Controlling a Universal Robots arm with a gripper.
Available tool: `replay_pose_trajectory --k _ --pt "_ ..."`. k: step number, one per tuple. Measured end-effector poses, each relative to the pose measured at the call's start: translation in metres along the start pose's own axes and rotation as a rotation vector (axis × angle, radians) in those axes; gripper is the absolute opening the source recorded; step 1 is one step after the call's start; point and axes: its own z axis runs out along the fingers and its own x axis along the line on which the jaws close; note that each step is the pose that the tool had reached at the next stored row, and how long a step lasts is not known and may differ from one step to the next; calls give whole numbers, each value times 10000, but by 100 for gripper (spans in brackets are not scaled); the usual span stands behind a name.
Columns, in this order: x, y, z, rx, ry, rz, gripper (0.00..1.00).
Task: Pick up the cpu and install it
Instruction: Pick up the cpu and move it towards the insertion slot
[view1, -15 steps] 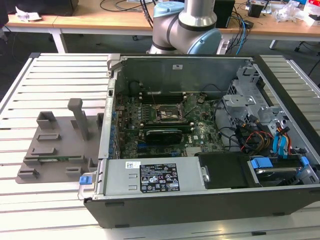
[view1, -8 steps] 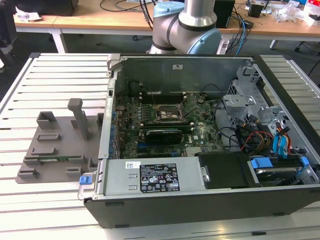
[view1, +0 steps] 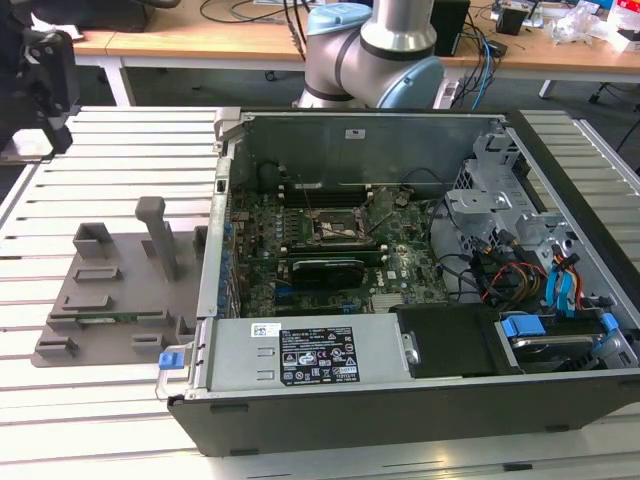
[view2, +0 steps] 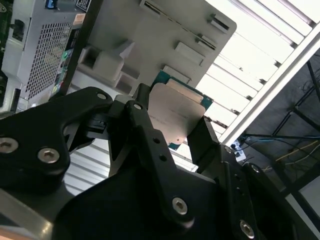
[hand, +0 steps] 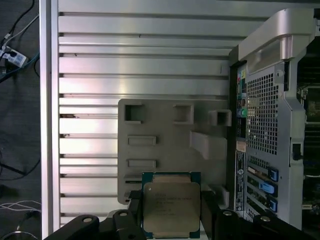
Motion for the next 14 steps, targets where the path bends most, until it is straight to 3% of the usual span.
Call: replay_pose_trajectory --k 4,6,8,14 --pt "-296 -2 20 1 -1 1 55" --pt "-371 -2 25 3 0 2 55" --pt "-529 -4 36 4 -1 0 55" --pt "-912 -6 63 9 0 2 55"
